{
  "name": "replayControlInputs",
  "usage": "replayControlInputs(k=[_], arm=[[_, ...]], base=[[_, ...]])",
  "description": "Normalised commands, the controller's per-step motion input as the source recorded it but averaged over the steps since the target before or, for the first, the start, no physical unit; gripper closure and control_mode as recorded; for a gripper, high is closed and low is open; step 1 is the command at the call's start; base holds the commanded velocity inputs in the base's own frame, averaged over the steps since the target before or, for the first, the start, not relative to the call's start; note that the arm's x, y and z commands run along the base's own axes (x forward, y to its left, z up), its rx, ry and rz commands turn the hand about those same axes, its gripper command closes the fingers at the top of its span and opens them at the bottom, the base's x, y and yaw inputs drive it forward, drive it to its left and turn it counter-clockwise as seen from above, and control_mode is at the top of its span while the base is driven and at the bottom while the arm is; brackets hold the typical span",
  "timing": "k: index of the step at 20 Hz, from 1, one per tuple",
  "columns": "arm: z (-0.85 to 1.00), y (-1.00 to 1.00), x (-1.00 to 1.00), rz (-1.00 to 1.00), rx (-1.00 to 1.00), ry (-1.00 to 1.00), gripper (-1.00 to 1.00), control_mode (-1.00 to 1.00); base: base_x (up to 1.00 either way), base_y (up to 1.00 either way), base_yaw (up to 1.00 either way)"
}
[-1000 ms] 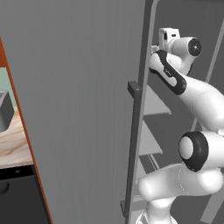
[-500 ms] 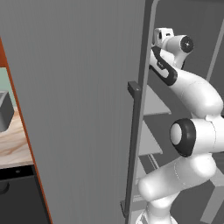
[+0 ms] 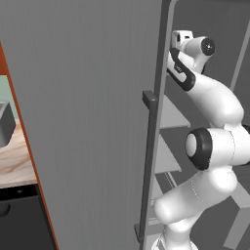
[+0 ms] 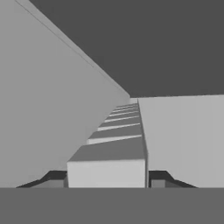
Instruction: The ice cube tray has been filled with water. Take the tray and place it in the freezer to make ice. Close the freezer door after placing the tray.
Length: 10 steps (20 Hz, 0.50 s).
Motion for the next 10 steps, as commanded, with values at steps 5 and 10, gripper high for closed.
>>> replayControlInputs(k=[5,10], arm=[[-0.1,0.0,0.44,0.02,0.0,0.04,-1.0,-1.0],[-0.08,0.0,0.05,0.03,0.0,0.01,-1.0,-1.0]], base=[[0.0,0.0,0.0],[0.0,0.0,0.0]])
